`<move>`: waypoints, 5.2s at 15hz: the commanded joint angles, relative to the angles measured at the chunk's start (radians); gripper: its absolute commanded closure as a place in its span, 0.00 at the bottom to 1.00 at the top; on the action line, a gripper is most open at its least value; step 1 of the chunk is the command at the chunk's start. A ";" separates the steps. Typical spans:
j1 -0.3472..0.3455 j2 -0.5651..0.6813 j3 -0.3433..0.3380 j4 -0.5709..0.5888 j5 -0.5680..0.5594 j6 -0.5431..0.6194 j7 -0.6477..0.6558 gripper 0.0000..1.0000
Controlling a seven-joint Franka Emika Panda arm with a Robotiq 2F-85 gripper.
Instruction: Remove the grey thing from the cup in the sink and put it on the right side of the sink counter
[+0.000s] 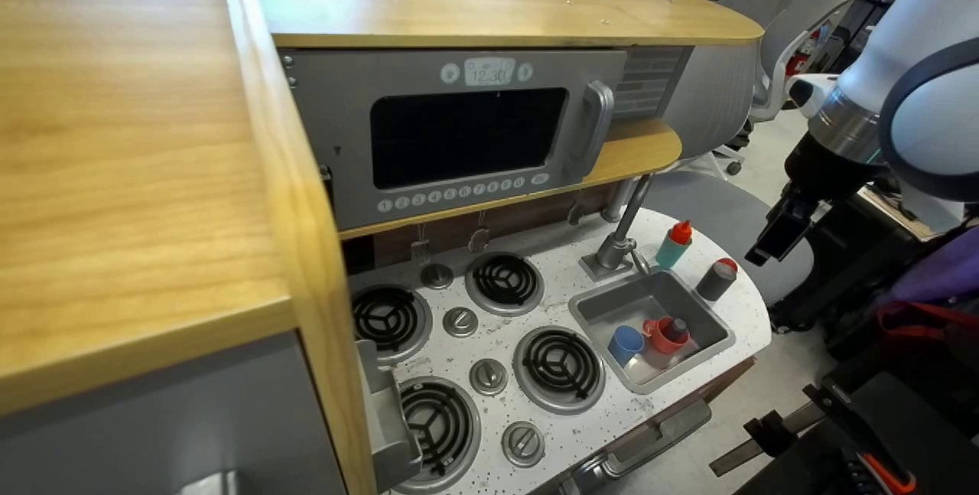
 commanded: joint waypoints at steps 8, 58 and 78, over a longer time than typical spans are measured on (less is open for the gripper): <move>-0.112 0.257 0.093 0.184 0.055 -0.010 -0.012 0.00; -0.055 0.663 0.061 0.530 0.058 -0.063 0.180 0.74; -0.096 0.317 0.081 0.186 0.071 -0.024 0.162 0.92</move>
